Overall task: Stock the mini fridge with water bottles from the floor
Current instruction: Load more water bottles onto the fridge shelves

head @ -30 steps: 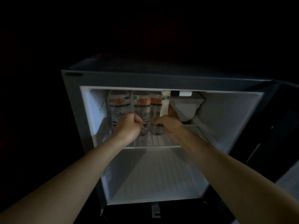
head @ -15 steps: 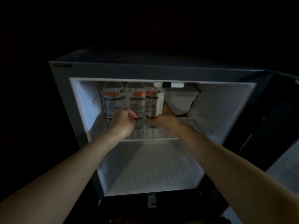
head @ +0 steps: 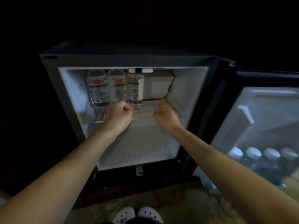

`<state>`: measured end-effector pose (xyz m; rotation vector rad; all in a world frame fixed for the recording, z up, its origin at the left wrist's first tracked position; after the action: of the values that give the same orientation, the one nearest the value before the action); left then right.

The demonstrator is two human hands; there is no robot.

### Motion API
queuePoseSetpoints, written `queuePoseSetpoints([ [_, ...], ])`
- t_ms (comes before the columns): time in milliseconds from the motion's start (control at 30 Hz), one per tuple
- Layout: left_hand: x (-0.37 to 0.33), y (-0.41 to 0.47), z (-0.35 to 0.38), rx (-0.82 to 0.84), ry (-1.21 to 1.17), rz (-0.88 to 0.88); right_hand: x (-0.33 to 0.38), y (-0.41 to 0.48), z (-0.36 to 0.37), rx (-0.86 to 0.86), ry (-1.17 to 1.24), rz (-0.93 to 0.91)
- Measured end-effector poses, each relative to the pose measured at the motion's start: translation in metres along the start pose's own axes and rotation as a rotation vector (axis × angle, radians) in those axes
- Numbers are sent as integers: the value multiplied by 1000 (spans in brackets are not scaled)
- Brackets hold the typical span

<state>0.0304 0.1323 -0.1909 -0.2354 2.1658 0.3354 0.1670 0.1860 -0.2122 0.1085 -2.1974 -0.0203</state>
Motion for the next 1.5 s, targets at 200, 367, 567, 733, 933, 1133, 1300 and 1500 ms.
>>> queuePoseSetpoints([
  [200,-63,-72,-4,74,-87,-2,-4,-86,-69,-32,-6,89],
  [367,-115,-152,24,197,-174,77,-31,-183,-133,-116,64,121],
  [567,-158,-274,84,488,-221,157,-109,-315,-200,-210,23,243],
  [733,-179,-374,156,778,-200,169,-186,-437,-234,-345,85,467],
  [933,-186,-483,241,1051,-95,228,-263,-545,-242,-371,70,741],
  [1133,-167,-540,290,1208,57,195,-345,-576,-258,-465,-20,932],
  [1300,-148,-537,304,1229,85,94,-388,-549,-253,-278,-261,906],
  [1500,-133,-512,309,1182,109,23,-420,-512,-262,-78,-396,907],
])
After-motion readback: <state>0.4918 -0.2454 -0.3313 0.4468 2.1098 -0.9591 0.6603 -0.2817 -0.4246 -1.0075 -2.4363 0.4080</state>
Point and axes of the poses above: each hand's wrist, its own y-axis towards the middle knuckle, its own z-axis out of the palm, x = y × z, the point moved 2 cm from there along y, towards the middle knuckle, and after that the axes turned 7 degrees about z, right-handed, at the moved point
